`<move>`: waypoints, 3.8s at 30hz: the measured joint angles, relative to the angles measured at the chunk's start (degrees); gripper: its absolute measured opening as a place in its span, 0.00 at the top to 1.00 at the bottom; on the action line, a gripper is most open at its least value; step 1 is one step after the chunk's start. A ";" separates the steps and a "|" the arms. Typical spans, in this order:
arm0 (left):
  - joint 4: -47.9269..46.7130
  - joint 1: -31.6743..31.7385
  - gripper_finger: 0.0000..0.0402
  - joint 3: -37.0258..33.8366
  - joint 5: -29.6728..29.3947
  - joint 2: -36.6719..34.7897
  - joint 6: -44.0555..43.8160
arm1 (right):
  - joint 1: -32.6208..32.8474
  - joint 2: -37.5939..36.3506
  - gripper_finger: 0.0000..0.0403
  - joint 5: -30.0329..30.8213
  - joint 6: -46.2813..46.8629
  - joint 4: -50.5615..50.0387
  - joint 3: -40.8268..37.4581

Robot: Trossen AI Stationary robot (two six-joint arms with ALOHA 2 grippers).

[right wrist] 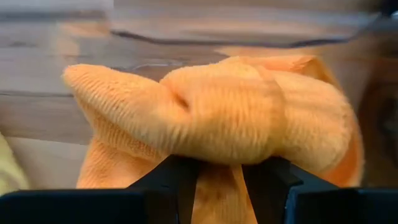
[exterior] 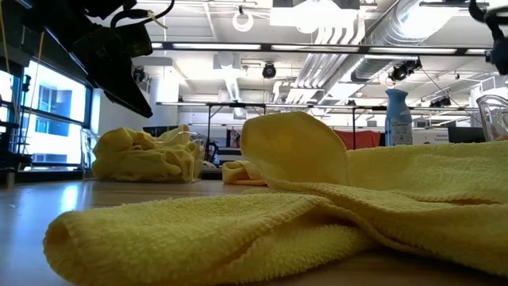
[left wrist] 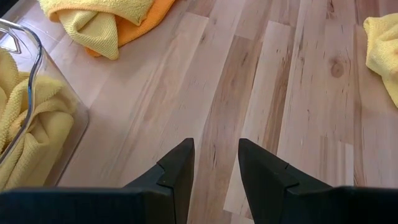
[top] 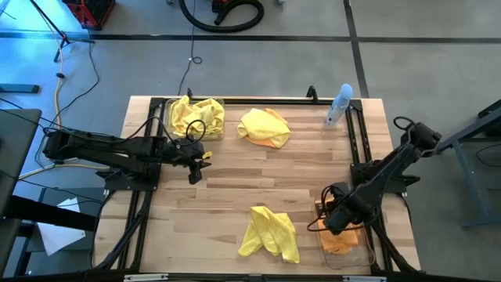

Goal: Sort microfiber towel by color & place in baskets
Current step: Put the orange towel into the bottom transparent bin, then put the yellow towel into the top transparent bin

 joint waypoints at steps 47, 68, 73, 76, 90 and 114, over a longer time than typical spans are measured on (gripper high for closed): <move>9.76 0.01 0.72 0.04 -0.58 2.88 0.58 | -37.63 -14.32 0.87 26.36 -78.44 13.47 -1.79; 7.41 2.51 0.72 29.78 -13.25 37.35 25.94 | -52.03 -20.80 0.95 6.93 -103.04 69.08 -24.94; 7.10 5.27 0.72 35.29 -13.72 45.56 37.56 | -49.31 -19.90 0.95 6.78 -103.60 67.90 -24.96; 6.17 7.86 0.72 38.56 -13.68 49.78 39.52 | -48.62 -19.82 0.95 6.78 -105.20 68.25 -24.96; -0.80 20.05 0.72 46.81 -3.95 59.52 36.17 | -48.72 -19.82 0.95 6.80 -108.00 68.03 -24.96; -1.21 21.02 0.99 46.79 -0.42 59.91 29.43 | -48.72 -19.82 0.95 6.82 -108.04 68.06 -24.96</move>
